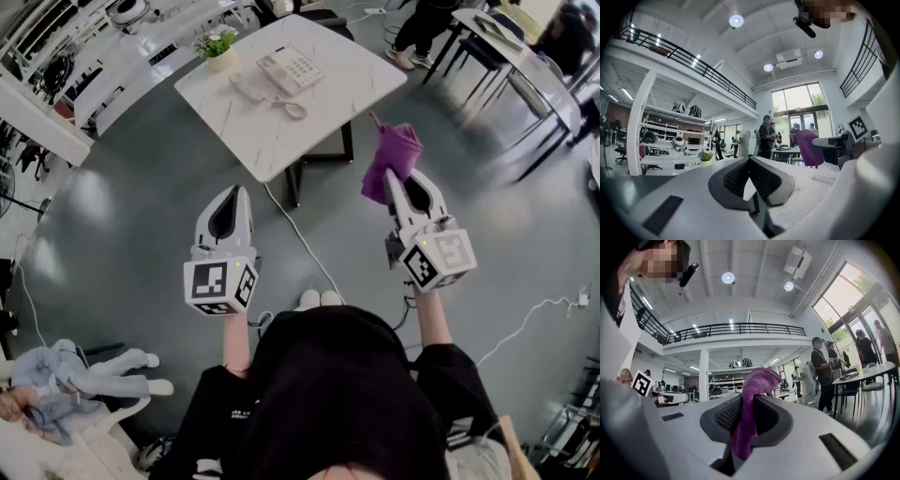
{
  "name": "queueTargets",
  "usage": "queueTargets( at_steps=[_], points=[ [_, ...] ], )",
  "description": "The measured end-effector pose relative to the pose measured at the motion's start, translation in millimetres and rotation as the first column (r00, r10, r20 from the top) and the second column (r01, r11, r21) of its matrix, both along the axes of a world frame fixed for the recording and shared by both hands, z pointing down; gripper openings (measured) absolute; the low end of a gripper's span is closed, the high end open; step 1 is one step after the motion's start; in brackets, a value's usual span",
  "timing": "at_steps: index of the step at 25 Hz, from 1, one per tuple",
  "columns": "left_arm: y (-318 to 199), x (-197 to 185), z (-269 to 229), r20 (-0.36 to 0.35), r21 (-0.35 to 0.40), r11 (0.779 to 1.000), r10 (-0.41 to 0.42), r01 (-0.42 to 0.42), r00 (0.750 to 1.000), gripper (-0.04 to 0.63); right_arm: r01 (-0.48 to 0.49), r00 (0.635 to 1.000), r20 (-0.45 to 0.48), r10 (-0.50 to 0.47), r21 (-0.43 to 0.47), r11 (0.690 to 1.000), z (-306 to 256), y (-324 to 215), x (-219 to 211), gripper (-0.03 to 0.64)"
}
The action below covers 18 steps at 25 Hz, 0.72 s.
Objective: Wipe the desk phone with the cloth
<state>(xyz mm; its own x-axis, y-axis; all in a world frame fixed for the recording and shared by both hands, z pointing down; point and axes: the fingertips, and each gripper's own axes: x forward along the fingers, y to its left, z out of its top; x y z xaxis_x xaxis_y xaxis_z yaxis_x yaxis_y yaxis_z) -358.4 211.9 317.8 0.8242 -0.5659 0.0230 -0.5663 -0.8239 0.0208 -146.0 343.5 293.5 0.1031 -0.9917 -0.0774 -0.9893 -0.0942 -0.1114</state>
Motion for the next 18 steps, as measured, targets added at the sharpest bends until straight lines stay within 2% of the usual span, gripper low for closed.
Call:
queueTargets(
  at_steps=[18],
  points=[
    [1.0,-5.8,-3.3,-0.007,-0.002,1.0,0.009,-0.009,1.0,-0.003,0.003,1.0,0.002,-0.003,0.004,1.0,-0.4,-2.6,-7.3,0.038]
  ],
)
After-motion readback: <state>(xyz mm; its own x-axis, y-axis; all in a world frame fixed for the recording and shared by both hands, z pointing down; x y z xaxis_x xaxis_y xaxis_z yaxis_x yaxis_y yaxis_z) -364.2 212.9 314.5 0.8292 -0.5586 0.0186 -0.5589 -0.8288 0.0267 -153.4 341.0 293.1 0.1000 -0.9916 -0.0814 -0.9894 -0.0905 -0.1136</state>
